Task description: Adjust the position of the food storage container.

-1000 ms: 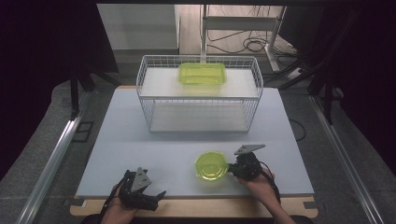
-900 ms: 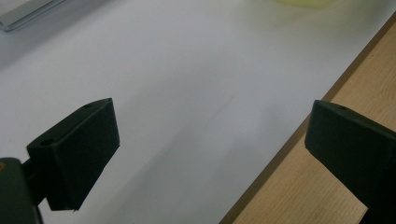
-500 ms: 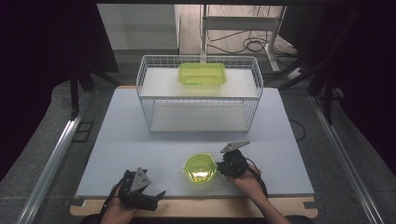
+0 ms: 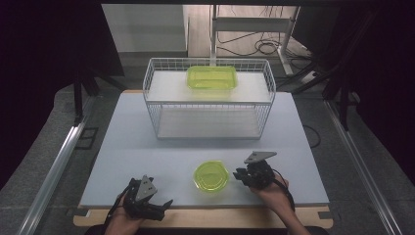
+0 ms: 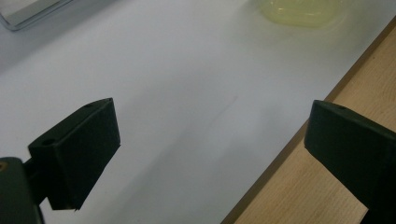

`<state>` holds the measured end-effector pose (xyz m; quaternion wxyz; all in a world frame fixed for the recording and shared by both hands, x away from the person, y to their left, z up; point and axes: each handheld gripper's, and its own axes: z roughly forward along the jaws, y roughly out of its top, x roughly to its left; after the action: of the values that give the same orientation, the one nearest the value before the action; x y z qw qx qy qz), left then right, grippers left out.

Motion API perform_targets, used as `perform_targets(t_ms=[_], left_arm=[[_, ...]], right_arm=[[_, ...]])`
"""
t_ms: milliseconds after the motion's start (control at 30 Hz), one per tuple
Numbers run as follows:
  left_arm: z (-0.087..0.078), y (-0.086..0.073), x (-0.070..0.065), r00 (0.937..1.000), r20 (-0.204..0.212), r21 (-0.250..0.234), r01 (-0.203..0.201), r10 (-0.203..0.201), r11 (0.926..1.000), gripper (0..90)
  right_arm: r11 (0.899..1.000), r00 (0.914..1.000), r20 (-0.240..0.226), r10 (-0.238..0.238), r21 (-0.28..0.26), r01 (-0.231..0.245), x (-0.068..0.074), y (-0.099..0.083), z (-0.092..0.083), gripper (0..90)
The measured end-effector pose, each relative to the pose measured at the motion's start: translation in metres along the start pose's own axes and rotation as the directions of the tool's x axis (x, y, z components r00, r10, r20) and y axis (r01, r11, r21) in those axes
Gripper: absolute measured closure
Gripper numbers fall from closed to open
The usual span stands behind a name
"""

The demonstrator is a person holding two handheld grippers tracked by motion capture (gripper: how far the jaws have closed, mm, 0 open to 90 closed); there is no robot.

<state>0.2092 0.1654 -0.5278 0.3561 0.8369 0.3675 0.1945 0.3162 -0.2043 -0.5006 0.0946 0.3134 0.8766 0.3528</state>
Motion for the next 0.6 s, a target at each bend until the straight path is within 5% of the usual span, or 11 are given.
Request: perform_targets(t_ms=[200, 367, 433, 600], left_arm=[[0.000, 0.000, -0.001, 1.0000, -0.002, -0.001, -0.002, 0.002, 1.0000, 3.4], [0.000, 0.000, -0.001, 1.0000, -0.007, 0.003, -0.004, 0.004, 1.0000, 3.4], [0.000, 0.000, 0.000, 1.0000, -0.007, 0.003, -0.002, 0.002, 1.0000, 3.4], [0.001, 0.000, -0.001, 1.0000, -0.006, 0.006, -0.005, 0.005, 1.0000, 3.4]], right_arm=[[1.000, 1.0000, 0.005, -0.005, -0.025, 0.006, -0.002, -0.009, -0.016, 61.6], [0.999, 0.9998, 0.018, -0.008, -0.044, 0.009, -0.002, -0.014, -0.023, 43.2], [0.999, 0.9997, 0.021, -0.009, -0.046, 0.010, -0.001, -0.018, -0.022, 29.1], [0.999, 0.9997, 0.010, -0.021, -0.037, 0.021, 0.000, -0.026, -0.020, 16.6]])
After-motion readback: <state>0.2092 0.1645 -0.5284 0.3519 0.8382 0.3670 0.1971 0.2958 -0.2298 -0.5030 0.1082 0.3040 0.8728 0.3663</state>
